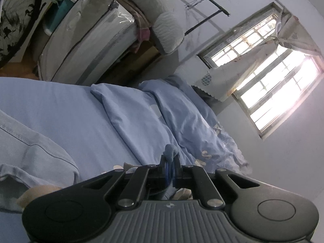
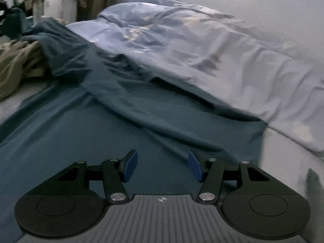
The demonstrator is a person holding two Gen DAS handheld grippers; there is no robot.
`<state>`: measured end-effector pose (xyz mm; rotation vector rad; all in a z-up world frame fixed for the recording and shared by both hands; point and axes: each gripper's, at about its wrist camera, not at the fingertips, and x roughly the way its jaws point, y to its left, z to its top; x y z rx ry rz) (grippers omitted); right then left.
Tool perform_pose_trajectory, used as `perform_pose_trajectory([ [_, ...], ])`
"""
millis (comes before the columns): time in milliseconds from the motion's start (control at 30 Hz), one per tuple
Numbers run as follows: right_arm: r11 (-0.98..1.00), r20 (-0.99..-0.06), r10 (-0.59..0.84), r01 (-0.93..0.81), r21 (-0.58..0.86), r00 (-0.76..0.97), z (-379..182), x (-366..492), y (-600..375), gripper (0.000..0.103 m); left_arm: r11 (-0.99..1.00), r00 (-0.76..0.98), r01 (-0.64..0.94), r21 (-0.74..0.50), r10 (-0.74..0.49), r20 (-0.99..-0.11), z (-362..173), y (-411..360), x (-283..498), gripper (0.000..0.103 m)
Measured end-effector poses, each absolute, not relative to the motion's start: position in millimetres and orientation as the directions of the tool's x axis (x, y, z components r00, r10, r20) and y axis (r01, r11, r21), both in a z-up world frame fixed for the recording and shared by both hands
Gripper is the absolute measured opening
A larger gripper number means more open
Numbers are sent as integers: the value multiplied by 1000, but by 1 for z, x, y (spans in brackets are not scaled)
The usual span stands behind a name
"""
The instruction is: Fold clothes
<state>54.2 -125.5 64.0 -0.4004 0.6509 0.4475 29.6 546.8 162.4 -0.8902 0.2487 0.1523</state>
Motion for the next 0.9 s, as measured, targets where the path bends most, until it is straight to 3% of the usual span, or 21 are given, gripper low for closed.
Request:
perform_pose_trajectory([
  [167, 674, -576, 423, -667, -317, 700, 77, 62, -52, 57, 623, 960, -231, -747, 22, -279, 163, 538, 29, 1],
  [300, 462, -533, 519, -744, -482, 668, 75, 63, 30, 54, 617, 962, -217, -756, 7, -271, 161, 536, 28, 1],
  [433, 362, -519, 561, -755, -547, 645, 57, 64, 93, 33, 605, 964, -204, -770, -13, -265, 155, 536, 29, 1],
  [633, 355, -480, 529, -697, -624, 699, 25, 57, 139, 32, 595, 965, -186, -782, -39, -258, 149, 539, 31, 1],
  [700, 362, -460, 501, -660, -658, 734, 14, 60, 146, 22, 594, 966, -182, -783, -42, -257, 148, 540, 31, 1],
  [767, 364, -453, 478, -639, -677, 752, 7, 66, 150, 4, 593, 965, -183, -784, -44, -258, 146, 541, 30, 1],
  [900, 344, -446, 530, -663, -665, 722, 25, 53, 135, 1, 588, 964, -190, -786, -40, -263, 144, 545, 29, 1],
])
